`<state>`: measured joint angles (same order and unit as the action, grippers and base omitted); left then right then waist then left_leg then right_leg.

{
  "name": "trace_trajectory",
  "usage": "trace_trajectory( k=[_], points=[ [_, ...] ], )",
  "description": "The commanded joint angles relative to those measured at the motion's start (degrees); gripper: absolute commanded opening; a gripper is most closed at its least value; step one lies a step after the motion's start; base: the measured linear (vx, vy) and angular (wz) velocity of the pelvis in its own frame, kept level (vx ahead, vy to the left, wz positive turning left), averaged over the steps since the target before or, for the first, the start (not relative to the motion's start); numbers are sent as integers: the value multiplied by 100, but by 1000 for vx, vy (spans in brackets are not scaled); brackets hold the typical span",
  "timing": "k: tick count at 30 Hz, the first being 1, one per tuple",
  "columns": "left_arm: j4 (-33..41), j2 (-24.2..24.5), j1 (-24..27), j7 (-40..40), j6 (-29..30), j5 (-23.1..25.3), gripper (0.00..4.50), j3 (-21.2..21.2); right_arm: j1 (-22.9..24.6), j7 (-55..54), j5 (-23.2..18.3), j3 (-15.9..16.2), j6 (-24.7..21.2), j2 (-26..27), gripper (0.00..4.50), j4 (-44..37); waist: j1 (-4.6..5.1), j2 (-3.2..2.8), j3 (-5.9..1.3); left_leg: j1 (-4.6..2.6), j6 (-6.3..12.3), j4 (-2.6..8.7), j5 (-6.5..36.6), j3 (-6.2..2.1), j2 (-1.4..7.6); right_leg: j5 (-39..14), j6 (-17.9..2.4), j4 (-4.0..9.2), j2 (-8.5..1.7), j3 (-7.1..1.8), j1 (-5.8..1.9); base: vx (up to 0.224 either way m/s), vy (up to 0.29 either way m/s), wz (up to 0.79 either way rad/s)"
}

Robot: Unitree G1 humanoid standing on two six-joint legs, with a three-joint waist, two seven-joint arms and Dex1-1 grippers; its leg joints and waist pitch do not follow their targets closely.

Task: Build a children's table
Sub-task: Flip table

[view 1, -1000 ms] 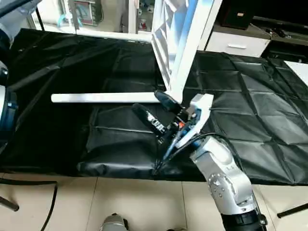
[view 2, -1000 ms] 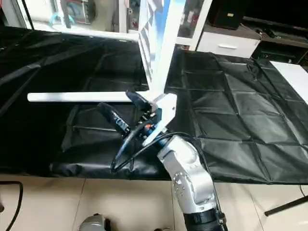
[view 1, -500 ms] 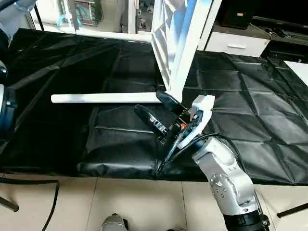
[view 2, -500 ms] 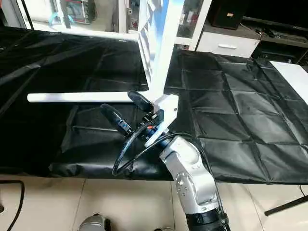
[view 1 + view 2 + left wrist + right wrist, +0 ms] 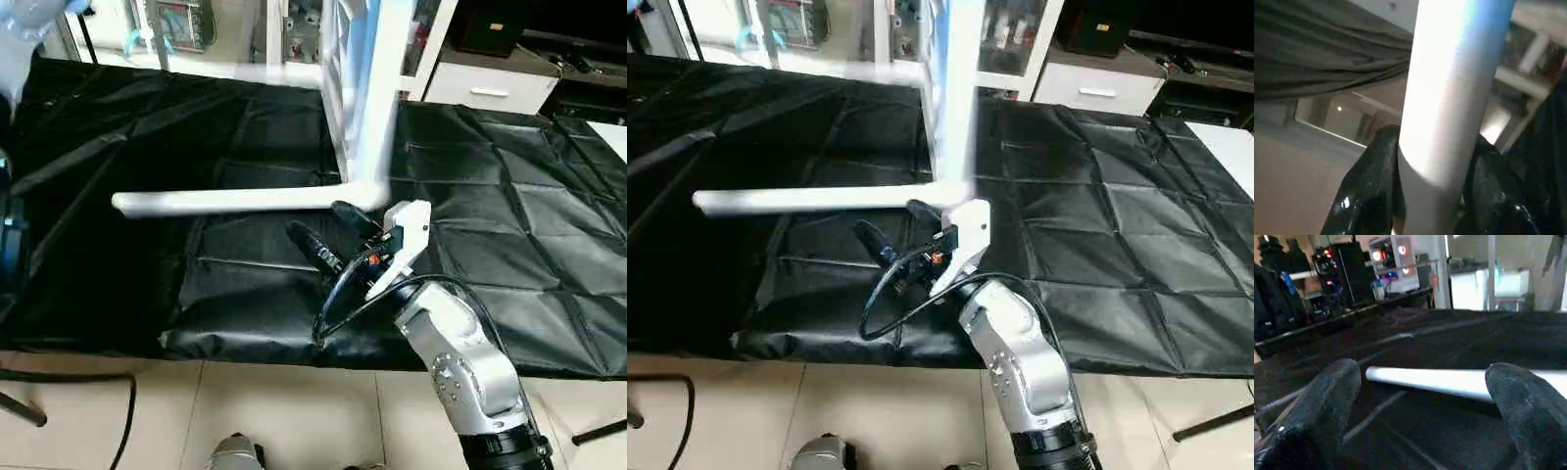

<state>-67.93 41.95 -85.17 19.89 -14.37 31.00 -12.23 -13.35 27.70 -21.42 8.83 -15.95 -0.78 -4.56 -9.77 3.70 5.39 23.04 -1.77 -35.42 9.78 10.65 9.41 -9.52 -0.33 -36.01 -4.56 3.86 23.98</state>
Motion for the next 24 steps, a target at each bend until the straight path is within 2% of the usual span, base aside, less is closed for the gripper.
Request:
trace_trajectory(
  k=[1,2,3,4,6,7,8,9,11,12,13,14,18,19,22,23,24],
  points=[
    [72,-168,19,-41,349,-1176,158,934,-42,-71,106,-57,-104,-54,450,87,61,-87,-479,-288,-763,592,2290,-282,461,-1348,-948,359,-600,-320,-125,0,0,0],
    [200,-166,116,-12,441,-1329,158,1090,-57,-105,147,-38,-142,-78,450,130,66,-82,-504,-251,-701,576,1963,-267,452,-1074,-1012,327,-624,-320,-165,0,0,0],
    [219,-167,128,-10,449,-1349,158,1109,-56,-107,150,-38,-145,-82,450,131,72,-78,-512,-248,-674,567,1849,-250,445,-945,-1034,315,-610,-318,-169,0,0,0],
    [304,-152,177,28,485,-1413,158,1168,-66,-109,155,-43,-156,-95,450,143,81,-15,-544,-243,-584,539,1508,-218,429,-593,-1095,272,-601,-307,-202,0,0,0],
    [425,-129,234,111,550,-1523,157,1252,-82,-85,129,-67,-170,-113,450,146,67,-62,-578,-257,-517,520,1125,-202,443,-76,-1174,227,-595,-290,-207,0,0,0],
    [431,-128,237,115,553,-1530,157,1257,-83,-83,126,-68,-172,-113,450,146,112,-10,-544,-240,-484,521,1017,-197,430,63,-1137,237,-551,-275,-218,0,0,0],
    [541,-112,274,127,544,-1580,157,1324,-96,-81,114,-72,-193,-127,450,145,127,44,-548,-244,-441,502,1015,-167,406,42,-1140,228,-560,-289,-243,0,0,0],
    [578,-104,287,128,538,-1593,157,1337,-98,-83,114,-70,-200,-131,450,142,115,39,-560,-229,-406,499,925,-171,408,78,-1148,220,-578,-295,-272,0,0,0],
    [680,-72,308,135,517,-1641,157,1380,-106,-95,127,-62,-208,-140,450,139,133,34,-567,-234,-367,489,774,-165,424,247,-1217,193,-569,-286,-259,0,0,0],
    [936,-57,362,240,625,-1725,157,1460,-117,-118,138,-76,-212,-142,450,161,154,98,-579,-237,-291,465,623,-146,407,405,-1244,183,-545,-282,-265,0,0,0],
    [981,-47,379,238,616,-1715,157,1455,-113,-116,138,-75,-207,-142,450,160,148,86,-575,-237,-263,460,569,-143,417,447,-1266,174,-560,-288,-269,0,0,0],
    [1179,-12,467,267,579,-1726,157,1435,-100,-92,121,-82,-191,-129,450,158,141,63,-556,-251,-174,456,502,-117,415,467,-1294,185,-551,-294,-236,0,0,0],
    [1619,78,738,246,648,-1722,157,1442,-129,-86,138,-80,-191,-119,450,166,124,36,-561,-275,-211,460,514,-110,427,445,-1320,176,-530,-281,-224,0,0,0],
    [1716,85,803,209,626,-1740,157,1478,-138,-94,145,-85,-179,-117,450,174,131,58,-555,-268,-225,468,525,-116,434,419,-1308,173,-527,-278,-230,0,0,0],
    [2190,94,1074,116,502,-1855,157,1603,-172,-144,182,-116,-99,-101,450,260,138,31,-546,-273,-368,494,691,-121,441,219,-1255,187,-531,-276,-223,0,0,0],
    [2507,73,1222,135,479,-1941,157,1668,-228,-212,189,-186,-9,-47,450,379,149,60,-553,-276,-424,493,742,-117,432,172,-1247,188,-529,-273,-221,0,0,0],
    [2611,65,1268,148,488,-1963,157,1683,-249,-234,165,-223,11,-17,450,421,143,46,-558,-281,-448,494,774,-122,443,147,-1259,183,-550,-276,-224,0,0,0]
  ],
)
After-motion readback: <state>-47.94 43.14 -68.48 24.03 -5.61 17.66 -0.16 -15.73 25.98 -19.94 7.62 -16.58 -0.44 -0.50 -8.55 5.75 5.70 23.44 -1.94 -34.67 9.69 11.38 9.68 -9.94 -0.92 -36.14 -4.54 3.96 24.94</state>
